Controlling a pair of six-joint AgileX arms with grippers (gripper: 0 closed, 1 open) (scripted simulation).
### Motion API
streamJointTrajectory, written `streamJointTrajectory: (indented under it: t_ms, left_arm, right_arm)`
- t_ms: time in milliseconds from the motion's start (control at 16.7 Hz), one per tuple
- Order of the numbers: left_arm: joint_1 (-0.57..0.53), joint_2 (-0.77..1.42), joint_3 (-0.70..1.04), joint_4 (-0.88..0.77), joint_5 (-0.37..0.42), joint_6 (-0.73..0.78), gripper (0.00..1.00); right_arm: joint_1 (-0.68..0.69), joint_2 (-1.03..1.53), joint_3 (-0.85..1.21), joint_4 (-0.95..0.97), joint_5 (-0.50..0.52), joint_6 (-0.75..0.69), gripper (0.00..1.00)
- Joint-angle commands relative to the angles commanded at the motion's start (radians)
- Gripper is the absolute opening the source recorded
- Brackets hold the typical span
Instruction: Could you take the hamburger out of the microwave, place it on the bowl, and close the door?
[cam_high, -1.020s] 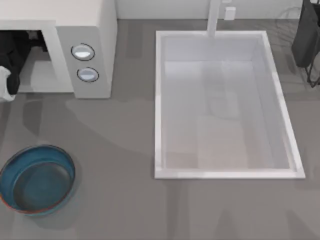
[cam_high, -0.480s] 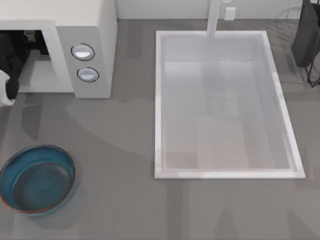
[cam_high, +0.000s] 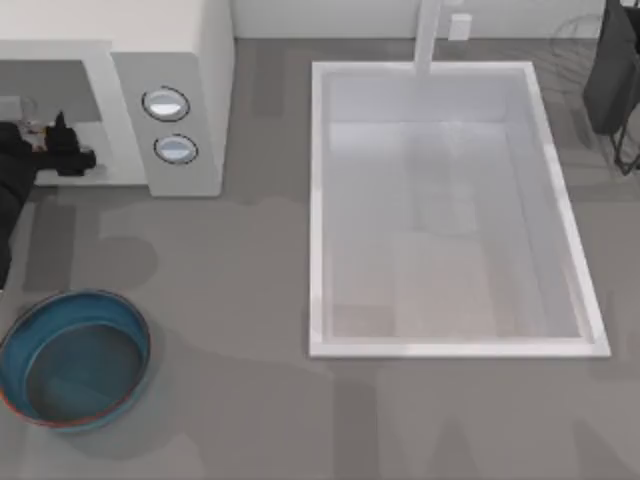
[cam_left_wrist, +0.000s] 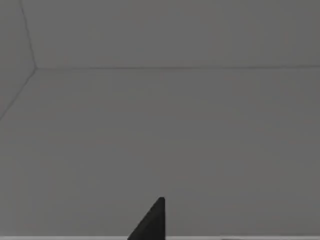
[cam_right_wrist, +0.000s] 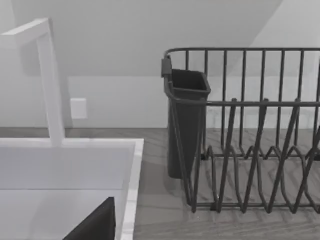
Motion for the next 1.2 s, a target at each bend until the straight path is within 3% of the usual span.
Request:
streamJointTrajectory:
  t_ms: [300, 660, 900, 1200]
  left_arm:
    - [0.023, -0.115, -0.300, 0.196, 0.021, 0.006, 0.00]
    - [0.029, -0.143, -0.355, 0.242, 0.026, 0.007, 0.00]
    - [0.023, -0.180, -0.350, 0.200, 0.025, 0.008, 0.00]
    - [0.023, -0.404, -0.350, -0.024, 0.022, 0.009, 0.00]
  right_arm:
    - [0.000, 0.000, 0.000, 0.000, 0.000, 0.000, 1.00]
    - [0.000, 0.000, 0.000, 0.000, 0.000, 0.000, 1.00]
    - [0.000, 0.000, 0.000, 0.000, 0.000, 0.000, 1.00]
    - [0.000, 0.000, 0.000, 0.000, 0.000, 0.000, 1.00]
